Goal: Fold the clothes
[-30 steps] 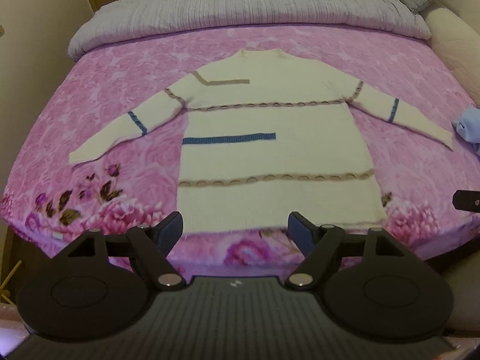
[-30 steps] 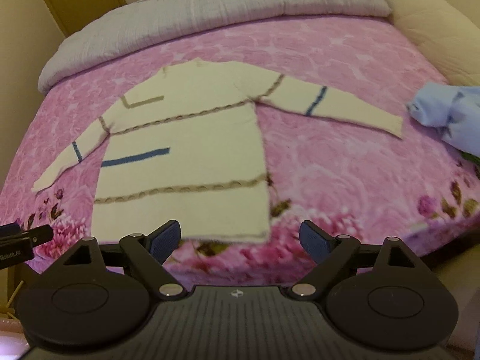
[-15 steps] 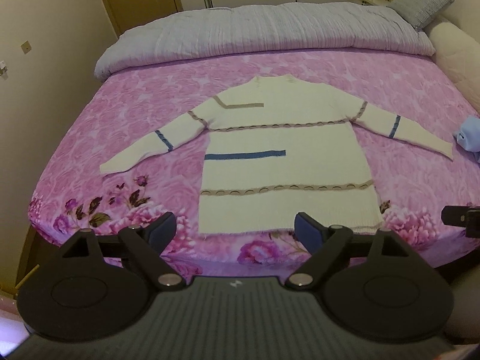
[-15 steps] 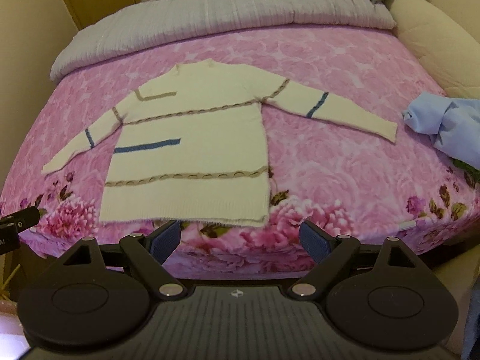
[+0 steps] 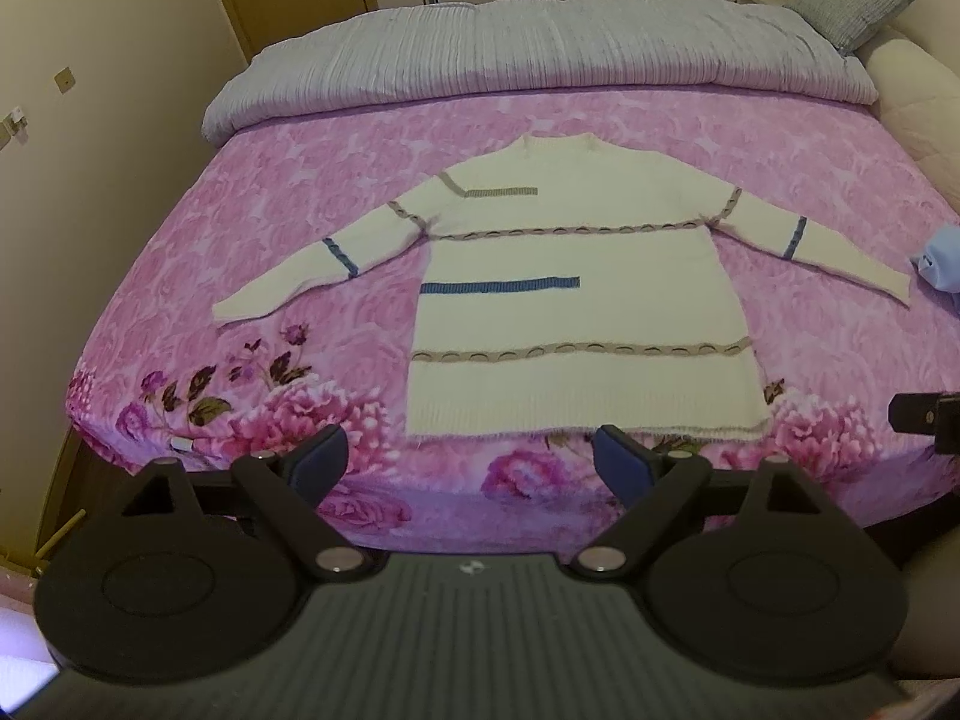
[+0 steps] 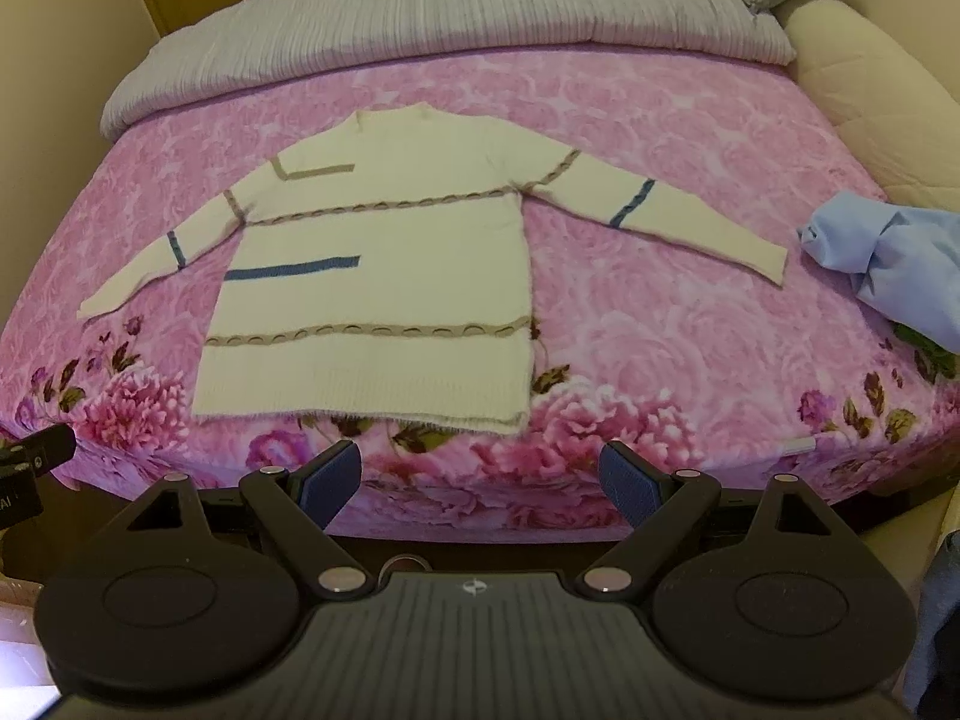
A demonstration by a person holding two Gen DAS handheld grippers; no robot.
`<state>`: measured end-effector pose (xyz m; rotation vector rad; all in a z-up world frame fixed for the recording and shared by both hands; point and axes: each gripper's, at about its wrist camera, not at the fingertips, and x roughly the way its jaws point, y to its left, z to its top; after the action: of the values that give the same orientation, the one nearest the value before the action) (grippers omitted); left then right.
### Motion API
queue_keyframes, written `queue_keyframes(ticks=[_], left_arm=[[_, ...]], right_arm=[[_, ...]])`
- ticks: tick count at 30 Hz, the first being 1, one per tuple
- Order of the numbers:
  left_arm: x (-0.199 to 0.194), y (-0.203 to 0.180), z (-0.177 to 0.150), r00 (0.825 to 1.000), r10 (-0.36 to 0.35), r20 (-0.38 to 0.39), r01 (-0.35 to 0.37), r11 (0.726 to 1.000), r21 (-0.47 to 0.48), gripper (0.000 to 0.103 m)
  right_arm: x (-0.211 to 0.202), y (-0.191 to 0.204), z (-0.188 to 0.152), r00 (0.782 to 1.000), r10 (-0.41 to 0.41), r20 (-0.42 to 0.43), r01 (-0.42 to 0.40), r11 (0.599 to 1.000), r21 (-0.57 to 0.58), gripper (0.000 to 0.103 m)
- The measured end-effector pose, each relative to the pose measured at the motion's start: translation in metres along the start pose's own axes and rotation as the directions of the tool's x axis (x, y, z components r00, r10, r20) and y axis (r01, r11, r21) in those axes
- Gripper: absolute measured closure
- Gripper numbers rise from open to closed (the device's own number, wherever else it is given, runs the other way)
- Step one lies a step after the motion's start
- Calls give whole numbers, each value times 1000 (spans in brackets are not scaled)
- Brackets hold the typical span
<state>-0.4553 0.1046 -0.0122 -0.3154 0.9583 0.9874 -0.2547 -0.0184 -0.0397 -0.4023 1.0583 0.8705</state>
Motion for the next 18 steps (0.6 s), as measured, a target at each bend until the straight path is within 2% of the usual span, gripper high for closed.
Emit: queue_keyframes(ticks=[18], left_arm=[[0,5,-2,999,30,-15,-31,999,-16,13]], right_arm=[[2,3,5,1000,17,-12,-17,1000,-26,14]])
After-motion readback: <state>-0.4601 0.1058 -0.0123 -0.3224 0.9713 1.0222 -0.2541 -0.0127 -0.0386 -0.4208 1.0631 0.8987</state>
